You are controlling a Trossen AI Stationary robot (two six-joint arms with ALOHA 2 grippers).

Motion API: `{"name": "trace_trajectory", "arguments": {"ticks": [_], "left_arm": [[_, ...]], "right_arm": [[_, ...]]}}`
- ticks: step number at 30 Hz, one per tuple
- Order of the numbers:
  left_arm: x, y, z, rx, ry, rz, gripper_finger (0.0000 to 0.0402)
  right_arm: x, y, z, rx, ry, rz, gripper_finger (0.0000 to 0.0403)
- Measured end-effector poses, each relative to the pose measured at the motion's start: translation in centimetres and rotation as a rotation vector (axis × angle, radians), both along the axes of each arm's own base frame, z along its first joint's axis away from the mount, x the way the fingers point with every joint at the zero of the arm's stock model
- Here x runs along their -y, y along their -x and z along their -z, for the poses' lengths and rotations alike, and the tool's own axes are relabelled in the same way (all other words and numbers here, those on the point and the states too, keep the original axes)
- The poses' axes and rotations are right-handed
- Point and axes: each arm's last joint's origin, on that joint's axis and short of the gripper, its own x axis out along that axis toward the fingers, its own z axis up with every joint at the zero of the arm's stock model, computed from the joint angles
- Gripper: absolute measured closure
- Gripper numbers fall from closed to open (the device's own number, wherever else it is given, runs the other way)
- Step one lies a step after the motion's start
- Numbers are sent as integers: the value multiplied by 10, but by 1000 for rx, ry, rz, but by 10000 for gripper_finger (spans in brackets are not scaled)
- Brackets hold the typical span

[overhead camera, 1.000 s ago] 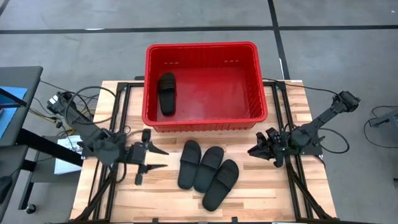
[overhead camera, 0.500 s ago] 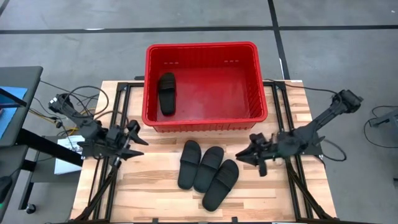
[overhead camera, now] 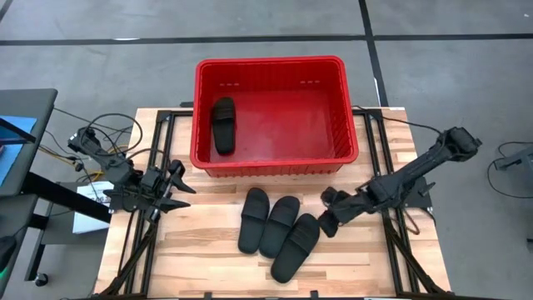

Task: Pick and place slides into bin
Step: Put the black slide into the red container

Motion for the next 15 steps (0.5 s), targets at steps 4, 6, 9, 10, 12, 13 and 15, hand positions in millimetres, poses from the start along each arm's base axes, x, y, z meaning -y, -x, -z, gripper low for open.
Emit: {"name": "trace_trajectory", "arguments": {"ticks": [4, 6, 9, 10, 12, 13, 15], "left_arm": [[0, 0, 0, -1, 4, 0, 230], [0, 0, 0, -1, 4, 0, 230], [0, 0, 0, -1, 4, 1, 230], [0, 0, 0, -1, 4, 0, 230], [0, 0, 0, -1, 4, -4, 230], [0, 0, 0, -2, 4, -9, 230], [0, 0, 0, -2, 4, -9, 230]], "right_arm": [[-2, -9, 16, -83, -36, -52, 335], [-2, -13, 23, -113, -41, -62, 332], [-1, -17, 32, -149, -45, -70, 319], [-1, -18, 34, -156, -45, -68, 313], [0, -19, 37, -169, -42, -62, 298], [1, -20, 38, -173, -40, -58, 290], [3, -21, 40, -180, -33, -55, 272]]}}
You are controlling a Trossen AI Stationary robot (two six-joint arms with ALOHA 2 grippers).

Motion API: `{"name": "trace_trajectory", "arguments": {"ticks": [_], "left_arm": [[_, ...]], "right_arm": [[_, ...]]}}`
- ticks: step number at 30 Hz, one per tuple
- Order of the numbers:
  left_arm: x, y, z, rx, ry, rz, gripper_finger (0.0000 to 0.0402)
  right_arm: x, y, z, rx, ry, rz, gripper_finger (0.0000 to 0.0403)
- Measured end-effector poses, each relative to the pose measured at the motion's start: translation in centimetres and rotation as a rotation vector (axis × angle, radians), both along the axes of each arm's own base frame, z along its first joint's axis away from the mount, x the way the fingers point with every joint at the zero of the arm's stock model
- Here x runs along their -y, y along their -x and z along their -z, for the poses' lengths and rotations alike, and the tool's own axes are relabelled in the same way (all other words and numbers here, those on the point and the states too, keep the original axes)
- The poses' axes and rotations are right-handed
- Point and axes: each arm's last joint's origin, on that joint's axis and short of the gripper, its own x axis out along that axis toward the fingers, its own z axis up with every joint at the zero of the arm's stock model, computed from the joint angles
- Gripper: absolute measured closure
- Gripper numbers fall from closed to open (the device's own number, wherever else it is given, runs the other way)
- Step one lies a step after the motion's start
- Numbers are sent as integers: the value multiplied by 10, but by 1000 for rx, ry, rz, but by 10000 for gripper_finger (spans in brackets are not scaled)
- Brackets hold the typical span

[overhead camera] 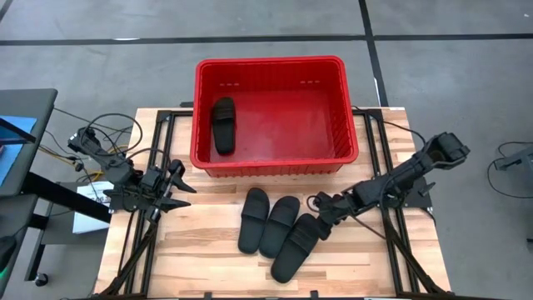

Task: Pick and place slides into bin
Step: Put the black slide into the red container

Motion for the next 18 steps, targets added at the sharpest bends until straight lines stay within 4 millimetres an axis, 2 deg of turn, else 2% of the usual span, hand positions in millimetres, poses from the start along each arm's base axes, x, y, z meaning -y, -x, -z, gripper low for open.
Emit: {"name": "trace_trajectory", "arguments": {"ticks": [5, 11, 15, 18], "left_arm": [[0, 0, 0, -1, -1, 0, 230], [0, 0, 1, -7, -4, -1, 230], [0, 0, 2, -15, -9, -1, 230], [0, 0, 2, -25, 8, 2, 230]], "right_arm": [[6, -4, 4, -7, 29, 18, 235], [10, -11, 22, -56, 65, 26, 211], [9, -17, 33, -79, 67, 37, 213], [8, -19, 36, -75, 57, 30, 240]]}}
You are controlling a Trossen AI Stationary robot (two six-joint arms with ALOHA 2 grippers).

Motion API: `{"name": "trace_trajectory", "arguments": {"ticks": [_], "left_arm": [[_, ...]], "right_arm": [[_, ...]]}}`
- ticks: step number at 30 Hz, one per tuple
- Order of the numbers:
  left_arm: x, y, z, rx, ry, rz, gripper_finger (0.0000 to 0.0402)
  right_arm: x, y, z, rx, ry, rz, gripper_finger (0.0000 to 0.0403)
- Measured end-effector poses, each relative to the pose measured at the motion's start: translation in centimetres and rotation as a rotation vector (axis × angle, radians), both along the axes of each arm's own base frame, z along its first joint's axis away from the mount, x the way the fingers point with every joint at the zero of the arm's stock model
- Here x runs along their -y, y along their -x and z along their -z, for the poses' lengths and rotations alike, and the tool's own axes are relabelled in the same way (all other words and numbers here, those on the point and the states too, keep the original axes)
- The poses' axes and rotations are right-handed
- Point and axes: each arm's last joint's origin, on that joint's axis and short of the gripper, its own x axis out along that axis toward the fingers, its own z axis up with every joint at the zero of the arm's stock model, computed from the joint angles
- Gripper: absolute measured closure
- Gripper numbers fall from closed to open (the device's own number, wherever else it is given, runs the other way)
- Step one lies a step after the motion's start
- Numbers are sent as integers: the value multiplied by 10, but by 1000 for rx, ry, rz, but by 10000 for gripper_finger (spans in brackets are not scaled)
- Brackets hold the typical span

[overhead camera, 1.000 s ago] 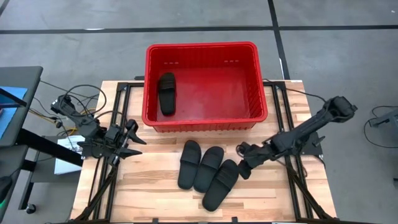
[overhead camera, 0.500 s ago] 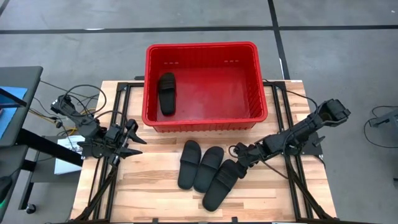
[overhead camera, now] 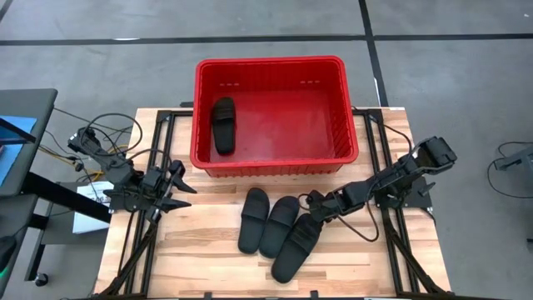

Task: Pick and place slides into bin
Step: Put the black slide into the red container

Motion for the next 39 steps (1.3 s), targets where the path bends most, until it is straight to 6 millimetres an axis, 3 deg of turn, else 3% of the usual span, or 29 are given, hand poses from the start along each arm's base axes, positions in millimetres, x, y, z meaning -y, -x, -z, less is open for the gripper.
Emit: {"name": "trace_trajectory", "arguments": {"ticks": [5, 7, 23, 39], "left_arm": [[0, 0, 1, -20, 52, 5, 230], [0, 0, 0, -21, 60, 6, 230], [0, -1, 2, -65, 169, -5, 230], [-1, -1, 3, -70, 167, -19, 230]], "right_arm": [[1, 3, -2, 11, -1, -29, 357], [3, 2, -4, 20, -24, -40, 382], [1, -2, -10, 35, -55, -49, 386], [-10, -17, -57, -97, 53, -164, 389]]}}
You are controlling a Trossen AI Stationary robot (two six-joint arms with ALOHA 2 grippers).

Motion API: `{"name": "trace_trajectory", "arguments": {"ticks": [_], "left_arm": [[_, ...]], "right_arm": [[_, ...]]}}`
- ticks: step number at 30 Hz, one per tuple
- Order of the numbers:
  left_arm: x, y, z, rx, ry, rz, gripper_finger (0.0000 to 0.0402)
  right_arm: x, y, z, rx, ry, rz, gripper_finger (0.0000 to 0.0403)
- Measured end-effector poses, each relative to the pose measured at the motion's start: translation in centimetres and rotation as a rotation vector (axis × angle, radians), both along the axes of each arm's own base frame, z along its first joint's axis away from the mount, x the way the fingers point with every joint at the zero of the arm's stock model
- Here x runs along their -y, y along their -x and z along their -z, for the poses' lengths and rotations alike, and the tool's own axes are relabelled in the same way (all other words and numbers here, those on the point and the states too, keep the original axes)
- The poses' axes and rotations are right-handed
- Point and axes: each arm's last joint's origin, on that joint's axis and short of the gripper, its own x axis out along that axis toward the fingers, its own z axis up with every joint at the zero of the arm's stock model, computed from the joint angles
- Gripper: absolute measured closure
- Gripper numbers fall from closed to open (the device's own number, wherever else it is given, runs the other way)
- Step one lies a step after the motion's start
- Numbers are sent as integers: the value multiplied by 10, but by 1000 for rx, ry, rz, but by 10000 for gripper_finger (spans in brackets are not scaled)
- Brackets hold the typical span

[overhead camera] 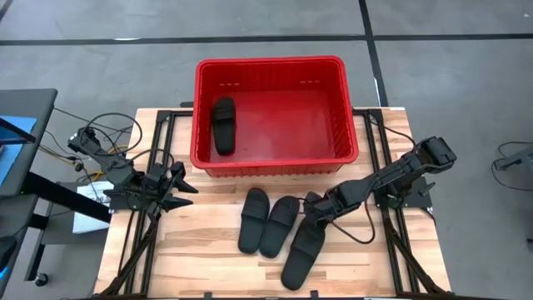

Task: Pick and place slides into bin
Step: Put the black slide into the red container

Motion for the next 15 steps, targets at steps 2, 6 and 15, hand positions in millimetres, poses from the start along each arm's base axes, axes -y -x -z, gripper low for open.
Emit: {"name": "trace_trajectory", "arguments": {"ticks": [2, 6, 15], "left_arm": [[0, 0, 0, 0, 0, 0, 230], [0, 0, 0, 0, 0, 0, 230], [0, 0, 0, -6, 27, 2, 230]], "right_arm": [[-1, -1, -7, -18, 26, -5, 389], [-2, -3, -25, -40, 83, -13, 391], [-2, -11, -84, -30, 223, -47, 391]]}}
